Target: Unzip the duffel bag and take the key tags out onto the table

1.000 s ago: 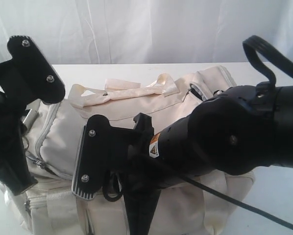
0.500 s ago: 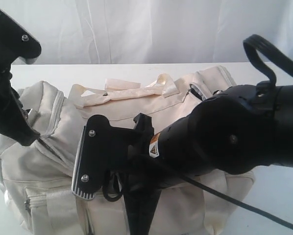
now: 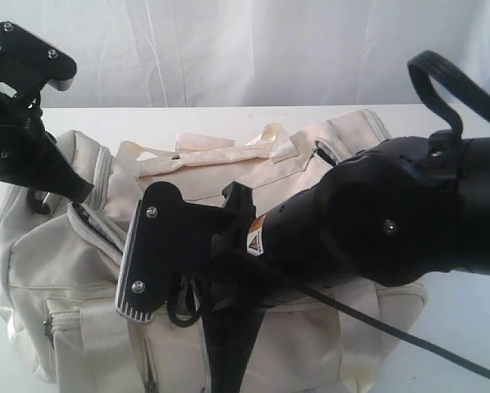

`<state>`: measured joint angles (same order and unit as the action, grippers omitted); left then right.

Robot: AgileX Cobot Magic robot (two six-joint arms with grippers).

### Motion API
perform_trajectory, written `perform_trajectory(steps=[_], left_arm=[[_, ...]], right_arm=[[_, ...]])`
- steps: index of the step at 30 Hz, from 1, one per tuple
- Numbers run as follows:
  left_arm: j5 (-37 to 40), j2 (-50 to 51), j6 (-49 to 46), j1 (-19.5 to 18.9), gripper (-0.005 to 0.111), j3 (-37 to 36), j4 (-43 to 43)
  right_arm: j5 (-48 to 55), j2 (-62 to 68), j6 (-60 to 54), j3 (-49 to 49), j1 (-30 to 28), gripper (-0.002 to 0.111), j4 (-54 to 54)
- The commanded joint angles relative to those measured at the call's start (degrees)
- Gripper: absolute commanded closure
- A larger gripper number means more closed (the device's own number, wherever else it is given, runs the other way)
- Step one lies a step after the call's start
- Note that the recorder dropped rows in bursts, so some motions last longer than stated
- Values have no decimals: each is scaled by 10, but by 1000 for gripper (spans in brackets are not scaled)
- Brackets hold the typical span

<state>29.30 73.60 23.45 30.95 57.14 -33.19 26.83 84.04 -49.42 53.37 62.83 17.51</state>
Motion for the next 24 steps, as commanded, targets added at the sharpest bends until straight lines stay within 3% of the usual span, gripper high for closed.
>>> perform_trajectory(steps=[1, 4, 10, 13, 17, 21, 23, 24], left_arm=[[35, -19, -4, -18, 107, 6, -30], [65, -39, -47, -17, 107, 6, -3], [48, -68, -55, -17, 107, 6, -22], [67, -80, -59, -17, 107, 7, 21], [94, -106, -143, -17, 107, 7, 145], [131, -132, -255, -17, 107, 7, 290], [161, -142, -295, -17, 107, 7, 341], [188, -148, -315, -17, 107, 7, 369]], right_arm=[[79, 0, 2, -9, 1, 108, -2], [79, 0, 2, -9, 1, 108, -2], [79, 0, 2, -9, 1, 108, -2], [77, 0, 2, -9, 1, 108, -2], [69, 0, 9, -9, 1, 106, 0], [55, 0, 37, 0, 1, 85, 5], [52, -1, 60, 12, 1, 67, 6], [52, -7, 64, 26, 1, 53, 6]])
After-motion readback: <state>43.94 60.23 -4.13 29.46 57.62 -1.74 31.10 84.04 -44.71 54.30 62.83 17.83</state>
